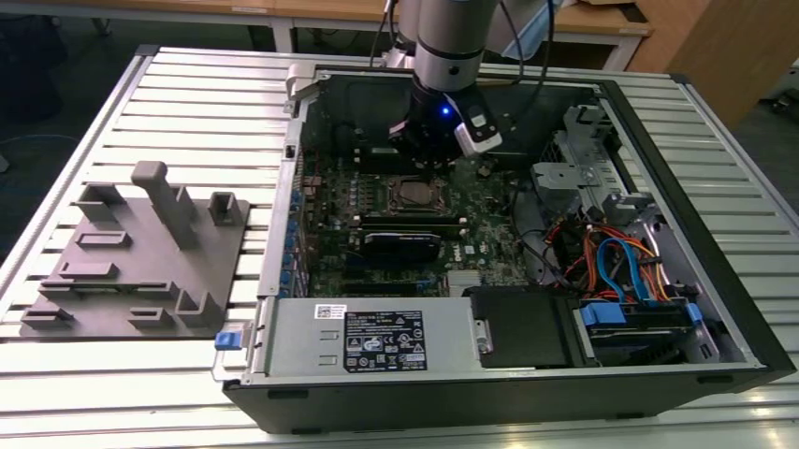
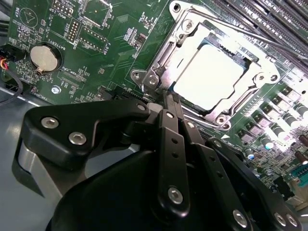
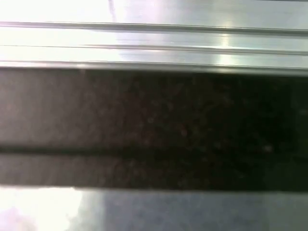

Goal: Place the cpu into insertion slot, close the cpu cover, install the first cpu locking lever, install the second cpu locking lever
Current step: 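Install the first cpu locking lever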

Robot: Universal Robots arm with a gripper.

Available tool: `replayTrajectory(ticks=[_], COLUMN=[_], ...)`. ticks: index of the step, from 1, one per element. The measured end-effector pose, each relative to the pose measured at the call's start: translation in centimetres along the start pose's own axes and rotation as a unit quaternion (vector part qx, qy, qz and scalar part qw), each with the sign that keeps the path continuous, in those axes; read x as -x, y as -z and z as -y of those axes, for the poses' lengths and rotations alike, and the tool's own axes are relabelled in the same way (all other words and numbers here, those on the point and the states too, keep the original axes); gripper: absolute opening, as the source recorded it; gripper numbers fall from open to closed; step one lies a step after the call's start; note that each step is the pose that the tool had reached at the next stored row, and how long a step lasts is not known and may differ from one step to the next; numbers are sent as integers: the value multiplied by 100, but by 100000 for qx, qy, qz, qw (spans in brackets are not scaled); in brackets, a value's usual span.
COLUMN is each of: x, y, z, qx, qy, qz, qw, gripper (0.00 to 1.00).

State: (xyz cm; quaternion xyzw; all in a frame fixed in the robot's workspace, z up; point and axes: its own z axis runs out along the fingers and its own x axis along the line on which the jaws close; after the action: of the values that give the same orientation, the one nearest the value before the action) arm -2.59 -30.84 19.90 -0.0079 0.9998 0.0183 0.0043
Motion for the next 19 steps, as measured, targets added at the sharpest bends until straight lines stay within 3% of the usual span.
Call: replayTrajectory(ticks=[19], x=[1], y=[15], z=[-2], qx=[-91], qy=[0], qz=[11], qw=[100000], gripper=[11])
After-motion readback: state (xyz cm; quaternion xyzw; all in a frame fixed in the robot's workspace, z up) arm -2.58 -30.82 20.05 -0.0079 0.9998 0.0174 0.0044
